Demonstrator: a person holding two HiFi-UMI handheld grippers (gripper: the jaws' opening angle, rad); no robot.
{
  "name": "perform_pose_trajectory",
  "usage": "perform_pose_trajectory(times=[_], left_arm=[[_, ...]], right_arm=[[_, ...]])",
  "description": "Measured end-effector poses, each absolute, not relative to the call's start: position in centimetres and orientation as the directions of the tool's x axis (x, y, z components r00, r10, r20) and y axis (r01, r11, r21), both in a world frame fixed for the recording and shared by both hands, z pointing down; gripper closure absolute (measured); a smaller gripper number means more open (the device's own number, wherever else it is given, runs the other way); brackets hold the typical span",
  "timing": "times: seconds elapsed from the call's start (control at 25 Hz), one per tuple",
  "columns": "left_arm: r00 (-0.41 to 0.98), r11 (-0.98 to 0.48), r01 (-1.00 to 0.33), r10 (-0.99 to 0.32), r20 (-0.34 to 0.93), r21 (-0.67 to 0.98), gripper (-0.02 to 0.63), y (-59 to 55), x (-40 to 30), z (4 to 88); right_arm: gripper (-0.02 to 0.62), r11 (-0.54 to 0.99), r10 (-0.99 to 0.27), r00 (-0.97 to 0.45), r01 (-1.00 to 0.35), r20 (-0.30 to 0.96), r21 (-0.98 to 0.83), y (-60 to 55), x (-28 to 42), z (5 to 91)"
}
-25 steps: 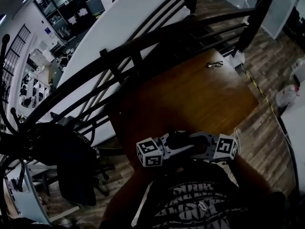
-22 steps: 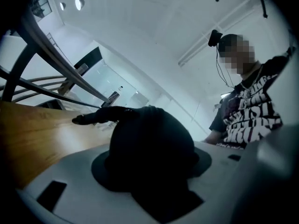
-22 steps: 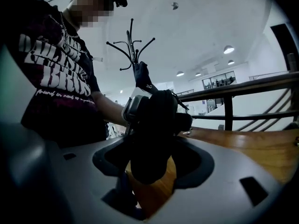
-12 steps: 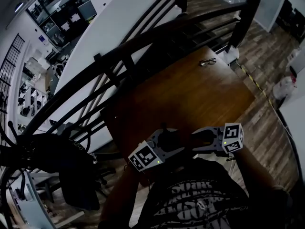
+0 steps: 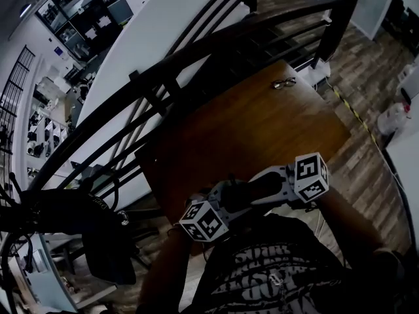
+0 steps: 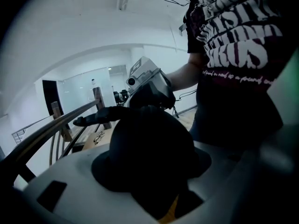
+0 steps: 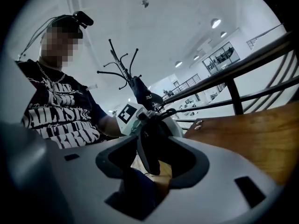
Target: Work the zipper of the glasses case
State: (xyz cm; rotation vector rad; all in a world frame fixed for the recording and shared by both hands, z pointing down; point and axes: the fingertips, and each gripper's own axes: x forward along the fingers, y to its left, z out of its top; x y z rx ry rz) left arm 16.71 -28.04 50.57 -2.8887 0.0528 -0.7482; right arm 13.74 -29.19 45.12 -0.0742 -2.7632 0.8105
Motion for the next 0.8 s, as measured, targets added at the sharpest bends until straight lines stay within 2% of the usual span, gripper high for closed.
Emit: perform_pose_trajectory(times=[0.04,0.12,0.24,0.36,0.8], left_arm=[[0.87,-0.986,-0.011,-0.09,0.485,-0.164,0.345,-28.3,16.8,50.6],[0.855,-0.984,-0.044,-0.126,0.503,-0.173,0.345,-29.1,16.8,51.0],[0.83,-0.981,-0.072,-0.16,0.535,-0.181,0.345,-29.9,17.0,51.8],[0.8,-0.976,-0.114,-0.201,0.565,-0.186,0.346,-30.8,16.8,52.5],[0.733,-0.946,-0.199,-0.317,0.602,-0.255,0.345,-32.9,17.6,52.4]], right_arm=[[0.4,0.844,0.125,-0.961,-0.028,0.246,-0.536,-29.3,13.7,45.5],[0.471,0.848,0.117,-0.957,-0.044,0.267,-0.528,-29.7,13.8,46.1],[0.52,0.843,0.124,-0.95,-0.052,0.287,-0.535,-30.5,14.3,46.8],[0.593,0.828,0.161,-0.95,-0.019,0.269,-0.56,-30.6,15.0,46.5],[0.594,0.777,0.248,-0.935,0.035,0.255,-0.629,-31.1,15.7,45.7]])
